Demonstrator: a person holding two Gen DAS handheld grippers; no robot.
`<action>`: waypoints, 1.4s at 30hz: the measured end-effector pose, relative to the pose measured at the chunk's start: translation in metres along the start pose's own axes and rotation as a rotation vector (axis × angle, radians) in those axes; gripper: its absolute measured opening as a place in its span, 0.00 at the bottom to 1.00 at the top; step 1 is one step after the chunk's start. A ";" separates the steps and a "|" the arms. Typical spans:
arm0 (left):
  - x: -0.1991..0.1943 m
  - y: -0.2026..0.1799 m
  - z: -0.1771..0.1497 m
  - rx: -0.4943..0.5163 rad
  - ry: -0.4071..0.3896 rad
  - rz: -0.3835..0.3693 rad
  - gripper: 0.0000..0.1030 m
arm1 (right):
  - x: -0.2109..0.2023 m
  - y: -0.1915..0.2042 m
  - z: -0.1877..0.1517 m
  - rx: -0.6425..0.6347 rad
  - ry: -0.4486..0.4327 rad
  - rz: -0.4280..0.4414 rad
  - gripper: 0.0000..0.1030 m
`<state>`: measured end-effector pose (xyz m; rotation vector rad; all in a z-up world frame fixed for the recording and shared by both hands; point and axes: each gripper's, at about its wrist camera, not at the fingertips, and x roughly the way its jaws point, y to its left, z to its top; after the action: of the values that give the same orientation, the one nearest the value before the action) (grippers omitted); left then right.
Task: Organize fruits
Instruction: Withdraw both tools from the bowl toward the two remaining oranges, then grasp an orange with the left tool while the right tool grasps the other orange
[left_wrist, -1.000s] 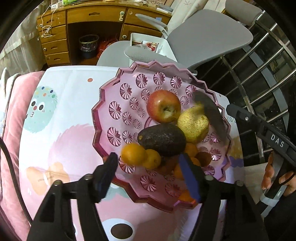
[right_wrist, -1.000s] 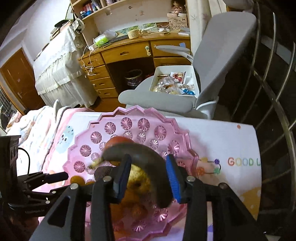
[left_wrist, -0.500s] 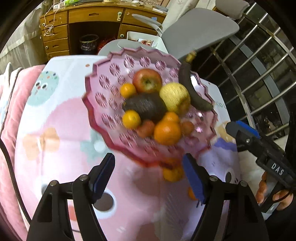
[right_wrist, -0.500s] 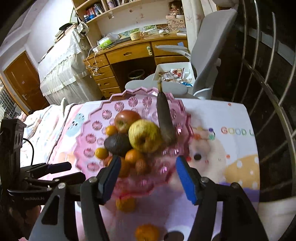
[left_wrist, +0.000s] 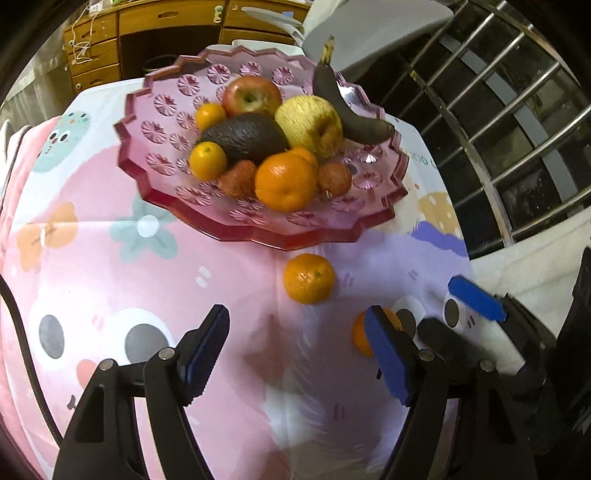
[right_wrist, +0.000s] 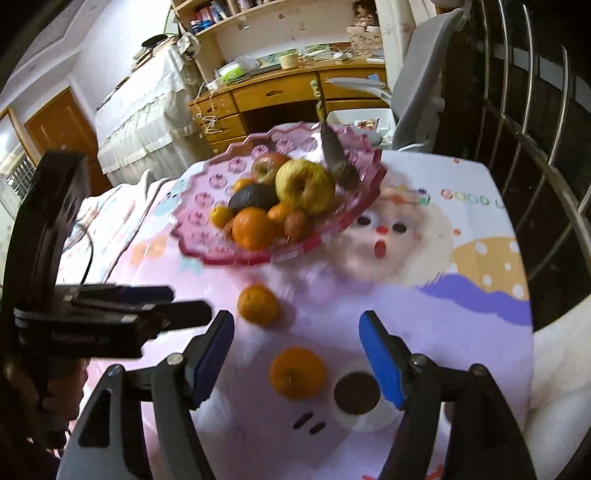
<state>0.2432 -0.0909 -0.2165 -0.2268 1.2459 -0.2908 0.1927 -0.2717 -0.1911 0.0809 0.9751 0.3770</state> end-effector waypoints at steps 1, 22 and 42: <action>0.003 -0.002 -0.001 0.008 -0.003 0.000 0.72 | 0.001 0.000 -0.006 0.003 -0.004 -0.002 0.69; 0.061 -0.016 0.002 0.074 -0.023 -0.017 0.60 | 0.045 0.005 -0.047 -0.083 0.062 -0.046 0.50; 0.038 0.011 -0.009 0.031 -0.008 -0.062 0.38 | 0.046 0.019 -0.042 -0.052 0.147 -0.068 0.44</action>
<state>0.2470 -0.0931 -0.2565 -0.2402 1.2266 -0.3623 0.1762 -0.2427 -0.2467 -0.0274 1.1095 0.3486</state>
